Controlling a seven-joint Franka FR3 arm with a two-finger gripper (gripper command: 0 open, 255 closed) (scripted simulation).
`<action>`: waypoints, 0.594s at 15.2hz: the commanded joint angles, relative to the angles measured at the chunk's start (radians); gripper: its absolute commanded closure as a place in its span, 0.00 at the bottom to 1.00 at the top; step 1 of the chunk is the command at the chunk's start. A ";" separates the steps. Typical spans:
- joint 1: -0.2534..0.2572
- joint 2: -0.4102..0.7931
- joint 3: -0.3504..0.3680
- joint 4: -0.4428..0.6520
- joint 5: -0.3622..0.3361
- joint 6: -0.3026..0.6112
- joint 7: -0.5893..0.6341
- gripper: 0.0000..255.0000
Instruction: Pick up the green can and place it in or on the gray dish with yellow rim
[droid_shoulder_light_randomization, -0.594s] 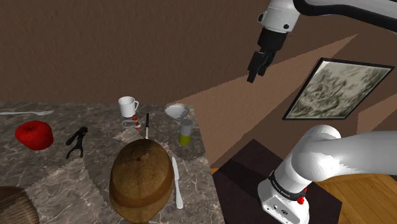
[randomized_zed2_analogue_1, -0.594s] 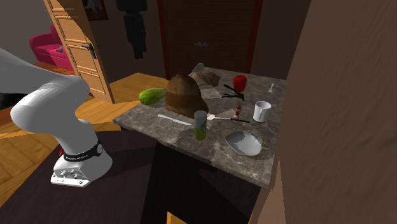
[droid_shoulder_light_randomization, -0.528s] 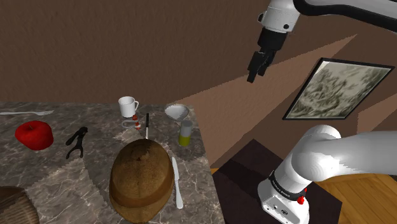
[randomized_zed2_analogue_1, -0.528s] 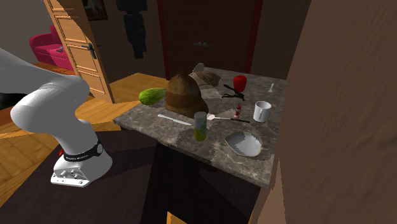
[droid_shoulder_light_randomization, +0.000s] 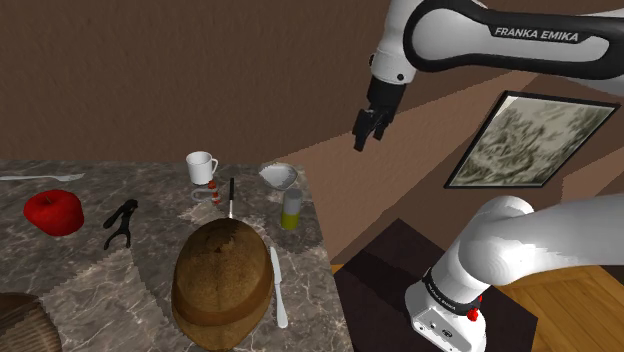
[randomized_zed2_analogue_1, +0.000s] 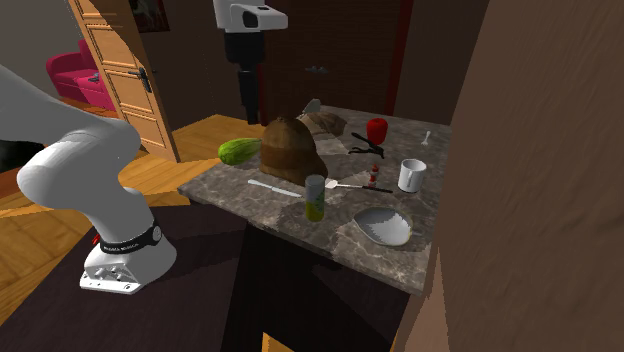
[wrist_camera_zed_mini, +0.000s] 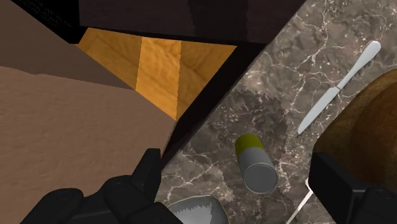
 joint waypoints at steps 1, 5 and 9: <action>0.002 0.035 0.014 -0.033 0.009 0.069 0.014 0.00; 0.005 0.139 0.050 -0.065 0.024 0.207 0.049 0.00; 0.005 0.265 0.086 -0.073 0.030 0.341 0.087 0.00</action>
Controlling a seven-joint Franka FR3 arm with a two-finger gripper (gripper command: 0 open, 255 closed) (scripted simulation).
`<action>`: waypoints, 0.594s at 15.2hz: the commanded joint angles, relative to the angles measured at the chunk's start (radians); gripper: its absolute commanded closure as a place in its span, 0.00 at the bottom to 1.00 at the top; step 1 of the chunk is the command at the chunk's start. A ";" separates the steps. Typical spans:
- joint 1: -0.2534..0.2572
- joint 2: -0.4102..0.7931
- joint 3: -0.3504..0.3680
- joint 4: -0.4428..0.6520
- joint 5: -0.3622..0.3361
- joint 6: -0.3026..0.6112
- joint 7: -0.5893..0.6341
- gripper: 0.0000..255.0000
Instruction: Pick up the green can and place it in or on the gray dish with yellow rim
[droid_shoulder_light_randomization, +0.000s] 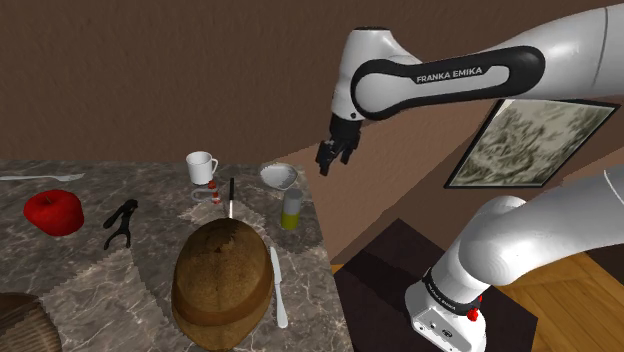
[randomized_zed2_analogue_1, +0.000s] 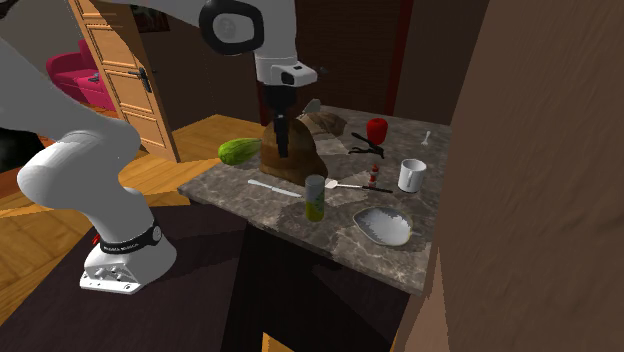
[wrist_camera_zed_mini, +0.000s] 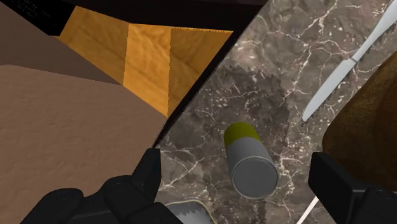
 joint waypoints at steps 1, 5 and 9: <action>-0.002 0.072 0.017 0.011 -0.001 0.063 0.020 0.00; -0.005 0.218 0.050 0.031 -0.014 0.188 0.065 0.00; -0.008 0.376 0.077 0.075 -0.049 0.300 0.120 0.00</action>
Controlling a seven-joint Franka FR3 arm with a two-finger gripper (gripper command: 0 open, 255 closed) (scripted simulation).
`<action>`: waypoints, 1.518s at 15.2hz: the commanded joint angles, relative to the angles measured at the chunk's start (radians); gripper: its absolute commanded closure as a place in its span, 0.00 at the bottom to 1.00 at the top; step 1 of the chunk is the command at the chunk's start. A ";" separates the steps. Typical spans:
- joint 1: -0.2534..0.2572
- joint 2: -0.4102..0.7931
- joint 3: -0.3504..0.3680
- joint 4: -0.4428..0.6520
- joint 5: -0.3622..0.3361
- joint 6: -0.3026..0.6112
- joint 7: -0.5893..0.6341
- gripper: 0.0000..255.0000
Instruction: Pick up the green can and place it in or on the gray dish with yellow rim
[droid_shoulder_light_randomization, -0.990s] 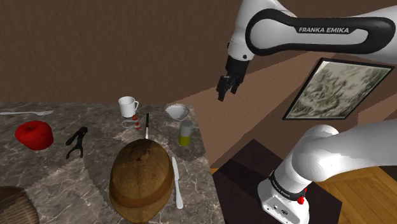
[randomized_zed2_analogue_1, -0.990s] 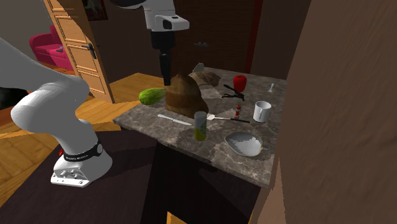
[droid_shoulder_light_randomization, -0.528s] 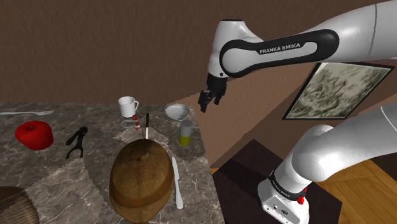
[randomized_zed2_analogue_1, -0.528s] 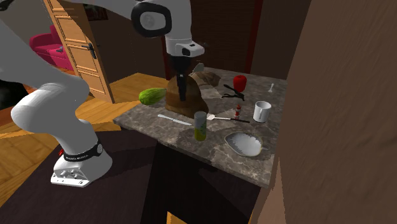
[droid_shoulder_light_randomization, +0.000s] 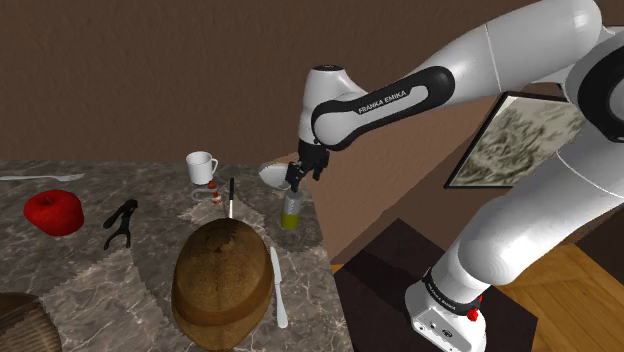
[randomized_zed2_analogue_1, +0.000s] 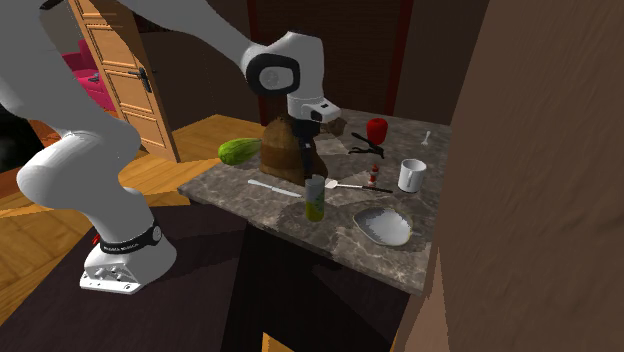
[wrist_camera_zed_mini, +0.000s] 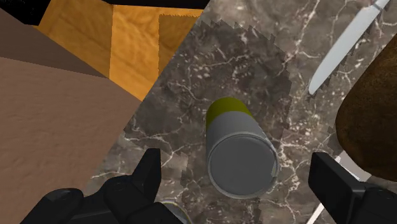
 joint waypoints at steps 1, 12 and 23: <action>0.001 0.092 0.015 0.028 -0.024 0.063 0.037 0.00; 0.003 0.199 0.017 0.010 -0.065 0.185 0.071 0.00; 0.003 0.199 0.017 0.010 -0.065 0.185 0.071 1.00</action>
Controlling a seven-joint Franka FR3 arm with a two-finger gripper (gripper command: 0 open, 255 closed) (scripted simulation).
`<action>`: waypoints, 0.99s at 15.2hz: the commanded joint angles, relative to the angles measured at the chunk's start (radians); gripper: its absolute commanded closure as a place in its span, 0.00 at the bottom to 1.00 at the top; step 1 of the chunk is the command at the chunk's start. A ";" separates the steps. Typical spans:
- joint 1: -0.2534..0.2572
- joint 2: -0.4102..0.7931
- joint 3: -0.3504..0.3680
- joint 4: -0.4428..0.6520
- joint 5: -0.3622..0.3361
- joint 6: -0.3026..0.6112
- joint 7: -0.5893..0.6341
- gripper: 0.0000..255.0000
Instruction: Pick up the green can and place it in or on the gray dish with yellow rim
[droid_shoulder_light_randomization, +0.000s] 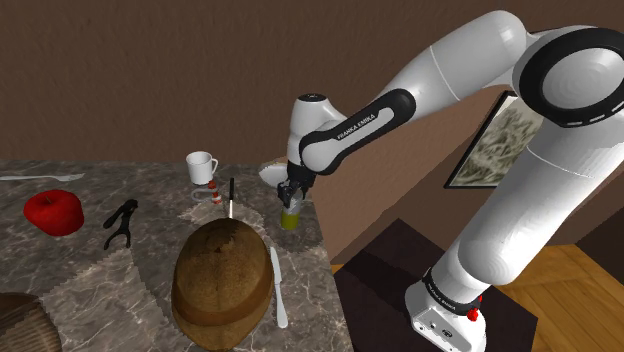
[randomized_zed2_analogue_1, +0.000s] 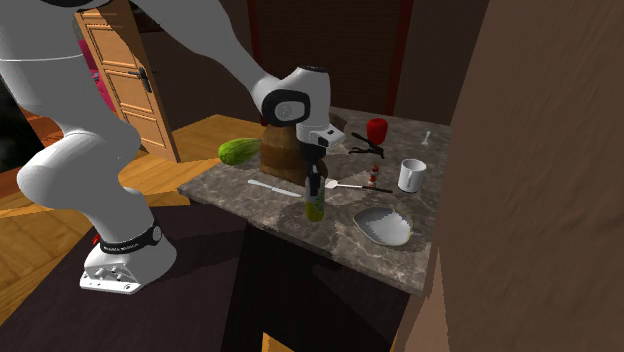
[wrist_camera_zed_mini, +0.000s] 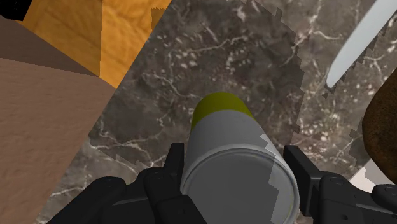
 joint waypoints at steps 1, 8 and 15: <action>0.000 0.000 0.000 0.000 0.000 0.000 0.000 1.00; 0.000 -0.043 0.001 0.014 0.018 -0.055 -0.013 1.00; 0.000 -0.111 -0.001 0.046 0.043 -0.153 -0.030 1.00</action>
